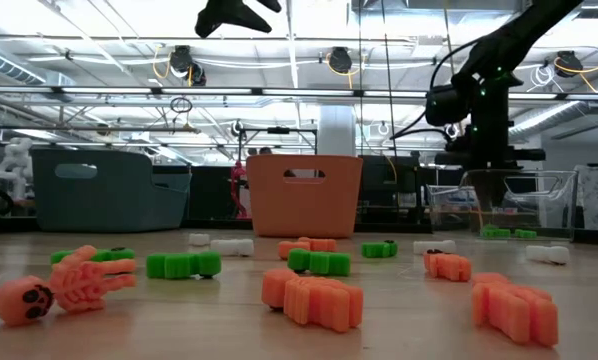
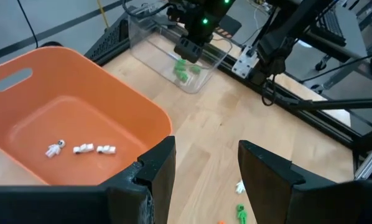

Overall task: Sort Halloween decoration
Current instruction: Put the green skeleton toy into the transparent bin, then put the white skeleton toy into the orange bin

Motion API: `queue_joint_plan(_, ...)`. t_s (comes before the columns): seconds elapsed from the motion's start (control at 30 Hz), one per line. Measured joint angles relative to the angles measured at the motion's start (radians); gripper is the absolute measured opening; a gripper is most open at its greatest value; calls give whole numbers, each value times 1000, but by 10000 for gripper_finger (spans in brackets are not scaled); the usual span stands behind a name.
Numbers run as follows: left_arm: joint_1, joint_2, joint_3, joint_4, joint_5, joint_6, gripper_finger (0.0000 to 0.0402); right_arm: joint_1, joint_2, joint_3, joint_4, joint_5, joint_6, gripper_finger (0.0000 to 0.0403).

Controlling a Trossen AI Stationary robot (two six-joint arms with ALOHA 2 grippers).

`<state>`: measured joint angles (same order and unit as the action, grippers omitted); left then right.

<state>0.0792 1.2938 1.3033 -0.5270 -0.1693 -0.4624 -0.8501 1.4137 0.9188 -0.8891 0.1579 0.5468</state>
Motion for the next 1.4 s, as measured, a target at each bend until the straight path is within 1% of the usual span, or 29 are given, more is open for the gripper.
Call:
queue_joint_plan(0.1,0,0,0,-34,13,-4,173,0,-6,0,-19,-8,12,129)
queue_joint_plan(0.2,-3,0,0,-96,27,-27,173,1,-41,0,-37,-72,18,148)
queue_joint_plan(0.3,-10,0,0,-186,38,-72,173,13,-111,0,-35,-139,31,160)
queue_joint_plan(0.4,-20,0,0,-290,38,-102,173,47,-215,0,-21,-155,91,165)
queue_joint_plan(0.5,-35,2,0,-368,35,-109,173,103,-330,0,29,-147,164,166)
queue_joint_plan(0.63,-63,15,0,-395,33,-109,173,207,-469,1,116,-81,262,165)
queue_joint_plan(0.73,-86,40,0,-396,33,-114,173,284,-541,2,170,-32,317,163)
queue_joint_plan(0.8,-101,69,-1,-414,33,-137,173,334,-570,2,188,-26,351,163)
queue_joint_plan(0.87,-117,98,-1,-409,31,-197,173,384,-585,2,192,-25,386,163)
queue_joint_plan(1.0,-141,168,-1,-429,59,-488,173,490,-580,2,191,-27,475,163)
queue_joint_plan(1.1,-159,210,-1,-431,108,-639,173,569,-566,2,210,-26,534,162)
queue_joint_plan(1.2,-181,251,-1,-438,142,-727,173,637,-540,2,256,9,581,162)
queue_joint_plan(1.3,-206,286,-1,-438,144,-784,173,692,-509,2,318,57,616,162)
queue_joint_plan(1.4,-229,322,-1,-442,147,-815,173,735,-472,2,384,82,648,162)
